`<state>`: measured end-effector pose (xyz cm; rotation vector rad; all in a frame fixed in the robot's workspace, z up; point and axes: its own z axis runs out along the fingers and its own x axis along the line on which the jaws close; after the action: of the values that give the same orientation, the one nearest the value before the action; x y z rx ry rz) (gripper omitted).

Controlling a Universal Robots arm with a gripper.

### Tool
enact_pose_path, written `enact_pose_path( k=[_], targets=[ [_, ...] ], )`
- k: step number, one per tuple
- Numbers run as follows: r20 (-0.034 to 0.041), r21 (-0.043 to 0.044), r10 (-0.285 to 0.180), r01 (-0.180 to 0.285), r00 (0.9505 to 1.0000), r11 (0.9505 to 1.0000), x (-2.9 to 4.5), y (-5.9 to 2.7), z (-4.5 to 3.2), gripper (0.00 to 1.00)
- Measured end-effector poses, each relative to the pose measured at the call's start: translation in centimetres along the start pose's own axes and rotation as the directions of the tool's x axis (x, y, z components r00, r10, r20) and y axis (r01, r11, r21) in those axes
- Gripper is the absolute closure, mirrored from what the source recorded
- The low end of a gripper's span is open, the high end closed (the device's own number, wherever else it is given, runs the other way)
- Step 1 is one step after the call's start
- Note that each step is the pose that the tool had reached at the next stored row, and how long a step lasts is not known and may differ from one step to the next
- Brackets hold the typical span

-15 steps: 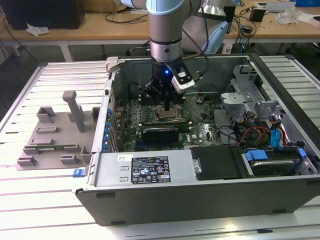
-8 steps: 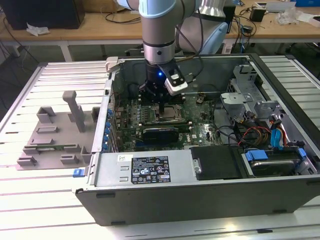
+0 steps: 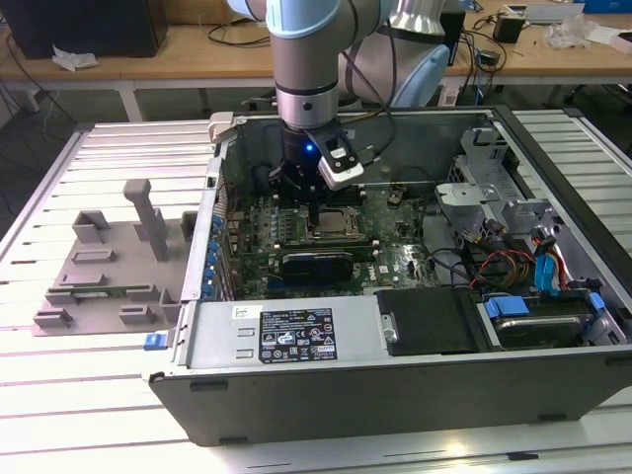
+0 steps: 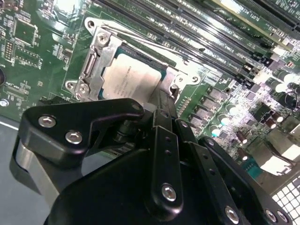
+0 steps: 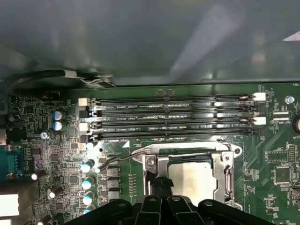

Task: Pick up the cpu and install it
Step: 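Close the cpu cover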

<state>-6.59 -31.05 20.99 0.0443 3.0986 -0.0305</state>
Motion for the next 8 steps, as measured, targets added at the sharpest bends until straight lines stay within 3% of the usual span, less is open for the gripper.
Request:
enact_pose_path(
  k=[3, 8],
  targets=[
    [0.0015, -0.0030, -0.077, 0.077, 0.9971, 0.9970, 0.12, 0.00, 0.51, 0.89],
    [0.0016, -0.0032, -0.084, 0.084, 0.9965, 0.9964, 0.18, 0.01, 0.69, 0.89]
  ],
)
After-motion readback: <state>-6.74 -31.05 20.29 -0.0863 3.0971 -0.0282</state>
